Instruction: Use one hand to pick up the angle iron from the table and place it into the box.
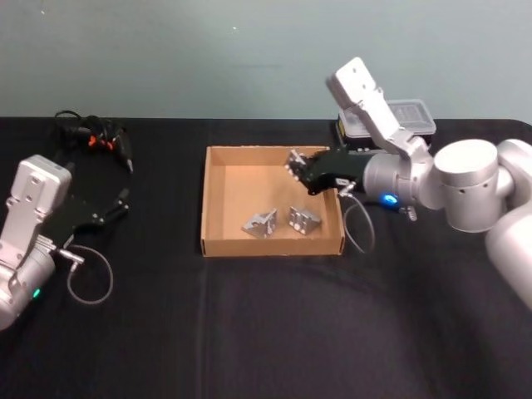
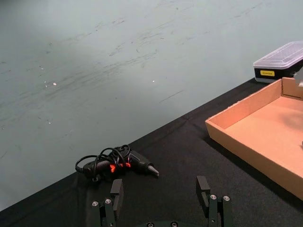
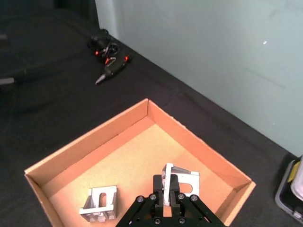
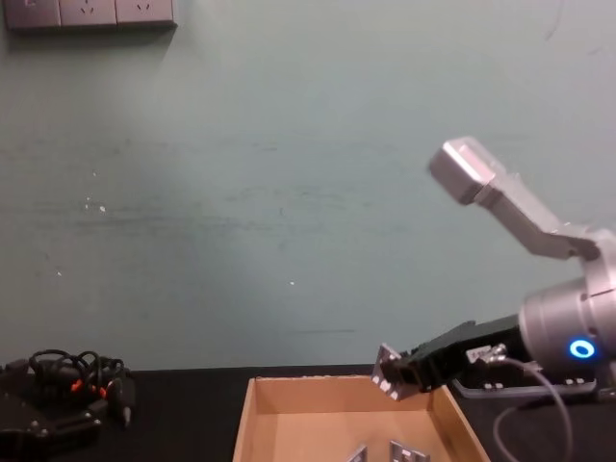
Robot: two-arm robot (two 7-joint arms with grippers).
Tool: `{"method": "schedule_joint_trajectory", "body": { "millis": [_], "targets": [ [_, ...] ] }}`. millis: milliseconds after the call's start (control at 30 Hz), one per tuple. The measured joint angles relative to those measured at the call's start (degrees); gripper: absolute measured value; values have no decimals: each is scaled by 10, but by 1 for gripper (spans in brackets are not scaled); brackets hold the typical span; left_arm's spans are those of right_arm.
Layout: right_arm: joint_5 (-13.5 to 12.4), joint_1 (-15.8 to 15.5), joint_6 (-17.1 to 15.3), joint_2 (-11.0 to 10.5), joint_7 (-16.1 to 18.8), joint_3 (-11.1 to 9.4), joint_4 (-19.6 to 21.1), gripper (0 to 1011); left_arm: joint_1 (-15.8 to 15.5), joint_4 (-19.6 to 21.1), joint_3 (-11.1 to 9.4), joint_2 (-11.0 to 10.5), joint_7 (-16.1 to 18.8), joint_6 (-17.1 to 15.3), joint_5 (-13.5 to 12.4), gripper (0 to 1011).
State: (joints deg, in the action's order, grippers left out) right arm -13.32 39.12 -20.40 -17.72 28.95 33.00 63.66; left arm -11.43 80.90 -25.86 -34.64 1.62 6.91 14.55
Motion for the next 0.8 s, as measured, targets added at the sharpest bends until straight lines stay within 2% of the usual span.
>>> {"method": "schedule_joint_trajectory", "body": {
  "millis": [300, 533, 800],
  "targets": [
    [18, 37, 19, 37, 18, 11, -98, 86, 0, 0, 0, 0, 0, 0, 0, 1011],
    [29, 47, 26, 51, 25, 13, -130, 86, 0, 0, 0, 0, 0, 0, 0, 1011],
    [36, 48, 26, 57, 28, 10, -141, 86, 0, 0, 0, 0, 0, 0, 0, 1011]
  ]
}}
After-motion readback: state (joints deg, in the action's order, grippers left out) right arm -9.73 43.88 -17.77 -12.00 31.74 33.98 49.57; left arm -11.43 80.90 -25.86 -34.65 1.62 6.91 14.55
